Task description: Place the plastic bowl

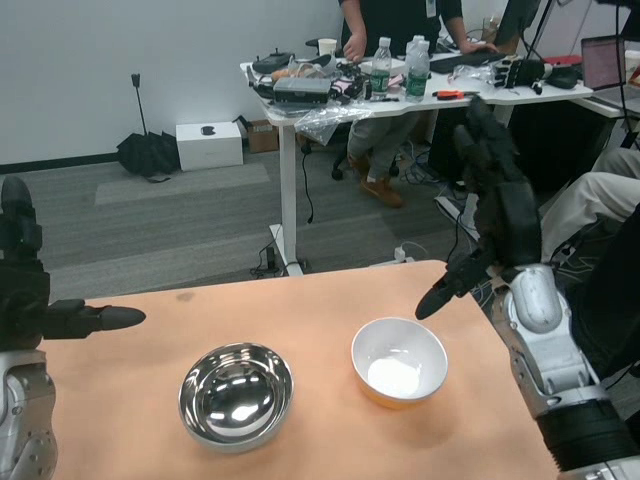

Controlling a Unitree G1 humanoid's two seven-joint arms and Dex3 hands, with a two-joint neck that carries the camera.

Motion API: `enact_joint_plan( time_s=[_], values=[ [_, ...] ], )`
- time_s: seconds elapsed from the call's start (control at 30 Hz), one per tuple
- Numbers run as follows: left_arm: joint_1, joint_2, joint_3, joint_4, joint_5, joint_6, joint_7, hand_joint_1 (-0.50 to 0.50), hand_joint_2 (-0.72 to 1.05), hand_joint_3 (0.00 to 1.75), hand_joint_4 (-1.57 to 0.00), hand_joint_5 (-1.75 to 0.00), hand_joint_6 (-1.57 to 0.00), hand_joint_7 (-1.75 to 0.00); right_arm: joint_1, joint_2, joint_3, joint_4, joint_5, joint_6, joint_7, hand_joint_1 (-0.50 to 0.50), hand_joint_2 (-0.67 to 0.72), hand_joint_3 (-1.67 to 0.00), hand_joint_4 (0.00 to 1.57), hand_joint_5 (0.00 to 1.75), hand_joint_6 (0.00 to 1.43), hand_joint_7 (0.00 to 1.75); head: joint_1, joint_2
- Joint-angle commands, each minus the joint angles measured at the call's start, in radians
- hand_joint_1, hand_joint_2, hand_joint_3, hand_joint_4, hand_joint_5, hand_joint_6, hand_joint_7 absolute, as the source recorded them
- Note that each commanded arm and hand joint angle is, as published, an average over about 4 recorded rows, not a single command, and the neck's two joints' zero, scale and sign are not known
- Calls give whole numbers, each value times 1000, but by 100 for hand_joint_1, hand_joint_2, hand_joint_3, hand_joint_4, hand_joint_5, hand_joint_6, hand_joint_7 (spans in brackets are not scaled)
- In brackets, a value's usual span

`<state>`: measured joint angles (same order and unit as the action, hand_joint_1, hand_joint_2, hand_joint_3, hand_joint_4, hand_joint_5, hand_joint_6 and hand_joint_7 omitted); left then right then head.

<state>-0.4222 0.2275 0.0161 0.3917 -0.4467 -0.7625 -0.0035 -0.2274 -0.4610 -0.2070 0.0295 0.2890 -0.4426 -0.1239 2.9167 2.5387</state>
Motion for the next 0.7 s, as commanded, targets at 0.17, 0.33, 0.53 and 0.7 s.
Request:
enact_joint_plan(
  time_s=[0.17, 0.33, 0.53, 0.7],
  values=[
    [13, -1, -8, 12, -4, -6, 0, -50, -19, 4, 0, 0, 0, 0, -16, 27, 70, 108, 115, -170, -64, -48, 69, 0, 0, 0, 0, 0, -9, 109],
    [13, -1, -11, 12, -4, -6, 0, -50, -19, 0, 0, 0, 0, 0, -50, 34, 93, 169, 93, -265, -124, -46, 68, 0, 0, 0, 0, 0, -3, 156],
    [8, 1, -11, 10, -5, -5, -3, -50, -19, 4, 0, 0, 0, 0, -71, 30, 116, 188, 76, -279, -135, -50, 68, 0, 0, 0, 0, 0, 0, 175],
    [9, 1, -10, 10, -6, -5, -6, -50, -19, 9, 0, 0, 0, 0, -73, 25, 122, 195, 79, -287, -141, -50, 70, 0, 0, 0, 0, 0, 5, 177]
  ],
)
